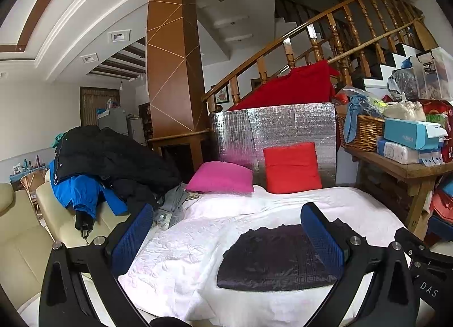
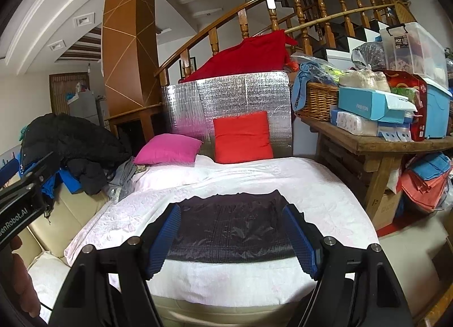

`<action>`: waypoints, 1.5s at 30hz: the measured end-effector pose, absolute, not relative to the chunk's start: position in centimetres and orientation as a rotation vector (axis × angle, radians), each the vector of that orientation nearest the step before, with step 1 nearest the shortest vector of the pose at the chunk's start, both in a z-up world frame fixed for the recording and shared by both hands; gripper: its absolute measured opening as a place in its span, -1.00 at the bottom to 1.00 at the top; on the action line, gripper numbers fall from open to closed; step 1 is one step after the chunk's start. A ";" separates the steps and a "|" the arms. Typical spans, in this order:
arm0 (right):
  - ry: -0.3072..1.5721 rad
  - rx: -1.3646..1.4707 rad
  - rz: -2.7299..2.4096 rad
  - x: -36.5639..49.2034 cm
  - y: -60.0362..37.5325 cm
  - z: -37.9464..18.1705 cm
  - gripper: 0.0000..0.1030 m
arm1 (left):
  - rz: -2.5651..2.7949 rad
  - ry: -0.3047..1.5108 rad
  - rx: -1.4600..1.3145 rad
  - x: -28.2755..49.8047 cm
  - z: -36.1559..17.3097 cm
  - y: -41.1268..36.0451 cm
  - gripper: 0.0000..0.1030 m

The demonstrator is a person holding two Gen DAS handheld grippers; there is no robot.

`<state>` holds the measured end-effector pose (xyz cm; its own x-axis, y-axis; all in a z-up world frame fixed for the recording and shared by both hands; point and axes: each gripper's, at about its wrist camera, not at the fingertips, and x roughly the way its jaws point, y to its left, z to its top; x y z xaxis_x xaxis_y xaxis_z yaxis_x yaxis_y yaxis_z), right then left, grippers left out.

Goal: Fold large clothes

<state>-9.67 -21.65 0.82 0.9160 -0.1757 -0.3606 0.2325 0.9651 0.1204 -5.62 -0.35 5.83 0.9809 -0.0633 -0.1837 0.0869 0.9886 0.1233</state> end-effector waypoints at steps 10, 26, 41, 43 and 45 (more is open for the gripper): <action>0.347 0.160 -0.215 -9.8 -20.9 1.2 0.51 | -0.078 0.176 0.120 -5.7 6.2 0.1 1.00; 0.338 0.133 -0.224 -9.9 -19.6 1.9 0.51 | -0.080 0.153 0.101 -6.2 6.4 1.5 1.00; 0.353 0.117 -0.216 -9.4 -18.7 1.6 0.51 | -0.080 0.162 0.097 -5.8 6.0 2.0 1.00; 0.354 0.120 -0.218 -9.4 -18.7 1.5 0.51 | -0.081 0.163 0.100 -5.8 5.9 2.0 1.00; 0.357 0.123 -0.221 -9.3 -18.8 1.5 0.51 | -0.084 0.168 0.103 -5.7 5.8 2.0 1.00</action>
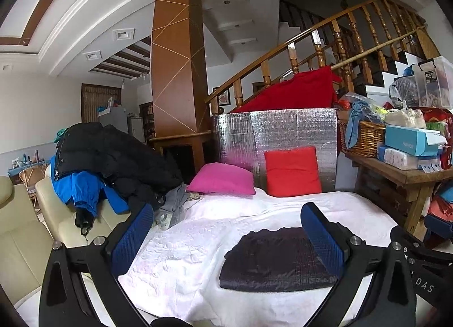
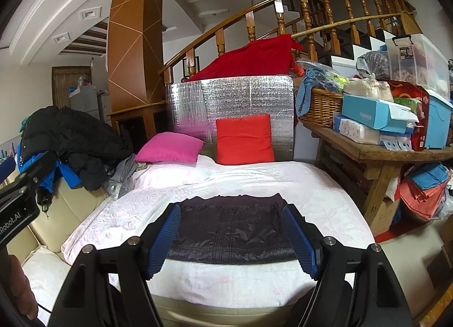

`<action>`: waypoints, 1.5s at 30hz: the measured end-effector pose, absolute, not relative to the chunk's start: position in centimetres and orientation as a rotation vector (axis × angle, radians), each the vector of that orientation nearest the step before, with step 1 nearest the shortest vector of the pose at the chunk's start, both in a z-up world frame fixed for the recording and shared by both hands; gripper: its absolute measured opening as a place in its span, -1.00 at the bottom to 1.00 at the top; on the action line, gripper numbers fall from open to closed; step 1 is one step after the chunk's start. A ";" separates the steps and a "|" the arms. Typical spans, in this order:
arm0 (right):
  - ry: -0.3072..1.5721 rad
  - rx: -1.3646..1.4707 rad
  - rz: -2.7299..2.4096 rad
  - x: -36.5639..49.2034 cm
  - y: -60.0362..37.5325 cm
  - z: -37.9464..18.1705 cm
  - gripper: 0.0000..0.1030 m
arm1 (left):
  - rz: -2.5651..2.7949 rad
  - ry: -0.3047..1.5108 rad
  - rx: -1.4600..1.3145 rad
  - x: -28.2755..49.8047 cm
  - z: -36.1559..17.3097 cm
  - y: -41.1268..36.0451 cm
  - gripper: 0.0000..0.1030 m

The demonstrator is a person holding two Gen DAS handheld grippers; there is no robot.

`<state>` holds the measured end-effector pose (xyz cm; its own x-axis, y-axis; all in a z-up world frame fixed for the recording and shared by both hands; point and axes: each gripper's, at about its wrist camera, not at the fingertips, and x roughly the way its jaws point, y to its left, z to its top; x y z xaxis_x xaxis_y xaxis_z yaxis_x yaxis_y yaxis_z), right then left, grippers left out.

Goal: Fold large clothes

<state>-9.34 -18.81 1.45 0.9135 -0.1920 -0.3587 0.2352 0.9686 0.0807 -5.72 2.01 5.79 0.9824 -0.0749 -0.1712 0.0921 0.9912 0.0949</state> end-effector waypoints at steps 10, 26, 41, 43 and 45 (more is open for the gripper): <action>0.367 0.126 -0.222 -9.0 -18.7 1.2 0.51 | -0.089 0.183 0.109 -5.5 5.5 2.0 1.00; 0.361 0.111 -0.218 -8.5 -18.4 1.5 0.51 | -0.094 0.192 0.112 -5.4 5.4 2.2 1.00; 0.362 0.122 -0.223 -8.1 -18.7 1.4 0.51 | -0.091 0.202 0.113 -4.9 5.3 2.3 1.00; 0.365 0.126 -0.224 -8.0 -18.9 1.4 0.51 | -0.094 0.204 0.115 -4.7 5.2 2.2 1.00; 0.364 0.129 -0.226 -8.0 -19.0 1.3 0.51 | -0.099 0.207 0.113 -4.7 5.2 2.3 1.00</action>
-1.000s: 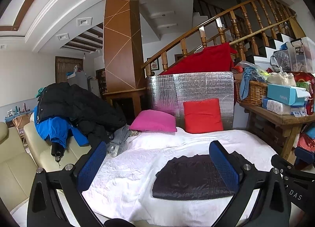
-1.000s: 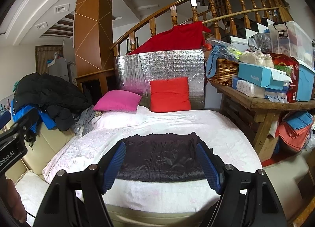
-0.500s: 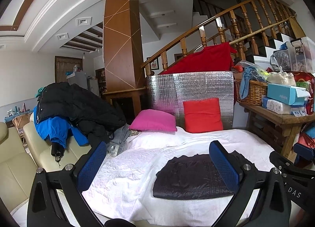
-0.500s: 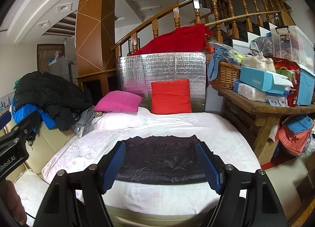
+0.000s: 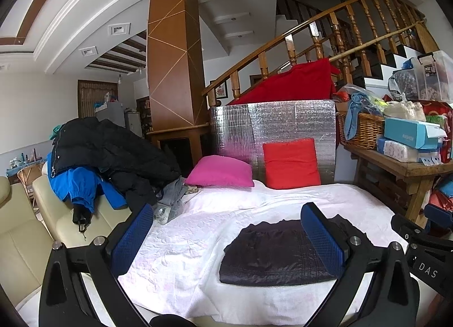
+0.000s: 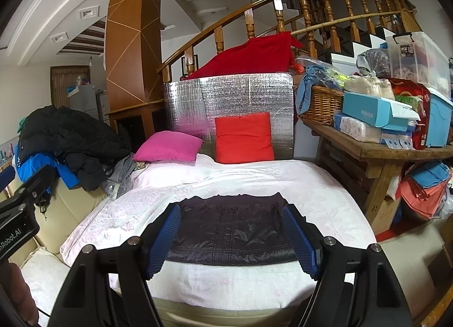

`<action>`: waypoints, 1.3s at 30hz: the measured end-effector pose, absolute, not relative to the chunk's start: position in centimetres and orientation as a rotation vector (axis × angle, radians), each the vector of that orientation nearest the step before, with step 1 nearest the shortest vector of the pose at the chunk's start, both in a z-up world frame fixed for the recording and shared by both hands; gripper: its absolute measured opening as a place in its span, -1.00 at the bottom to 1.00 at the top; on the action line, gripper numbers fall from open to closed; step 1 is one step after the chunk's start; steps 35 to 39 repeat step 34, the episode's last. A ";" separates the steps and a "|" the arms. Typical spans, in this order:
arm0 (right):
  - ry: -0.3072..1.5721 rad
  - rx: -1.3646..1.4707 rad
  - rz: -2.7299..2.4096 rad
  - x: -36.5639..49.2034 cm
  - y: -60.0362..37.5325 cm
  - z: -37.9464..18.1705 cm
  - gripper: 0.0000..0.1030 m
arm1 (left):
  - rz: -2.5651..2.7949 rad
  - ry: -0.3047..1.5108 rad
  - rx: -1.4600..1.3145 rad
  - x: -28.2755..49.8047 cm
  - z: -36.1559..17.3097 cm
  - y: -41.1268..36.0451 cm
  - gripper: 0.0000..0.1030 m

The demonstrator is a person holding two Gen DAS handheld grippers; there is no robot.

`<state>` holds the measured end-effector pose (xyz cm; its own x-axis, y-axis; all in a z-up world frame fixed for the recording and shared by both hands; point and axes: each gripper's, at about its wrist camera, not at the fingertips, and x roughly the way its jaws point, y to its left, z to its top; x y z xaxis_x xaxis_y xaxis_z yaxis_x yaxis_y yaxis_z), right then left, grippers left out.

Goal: Fold large clothes

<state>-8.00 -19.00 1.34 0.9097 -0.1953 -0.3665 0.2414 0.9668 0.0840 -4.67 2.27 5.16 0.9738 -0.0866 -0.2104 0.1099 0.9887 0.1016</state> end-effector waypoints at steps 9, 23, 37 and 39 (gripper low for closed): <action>0.370 0.125 -0.224 -7.5 -18.9 1.3 0.51 | -0.103 0.211 0.107 -4.3 5.1 2.4 1.00; 0.390 0.109 -0.204 -5.3 -18.3 0.8 0.51 | -0.097 0.238 0.105 -2.8 4.5 2.4 1.00; 0.446 0.108 -0.221 -0.8 -20.0 -0.6 0.51 | -0.145 0.284 0.052 2.0 3.6 1.7 1.00; 0.446 0.108 -0.221 -0.8 -20.0 -0.6 0.51 | -0.145 0.284 0.052 2.0 3.6 1.7 1.00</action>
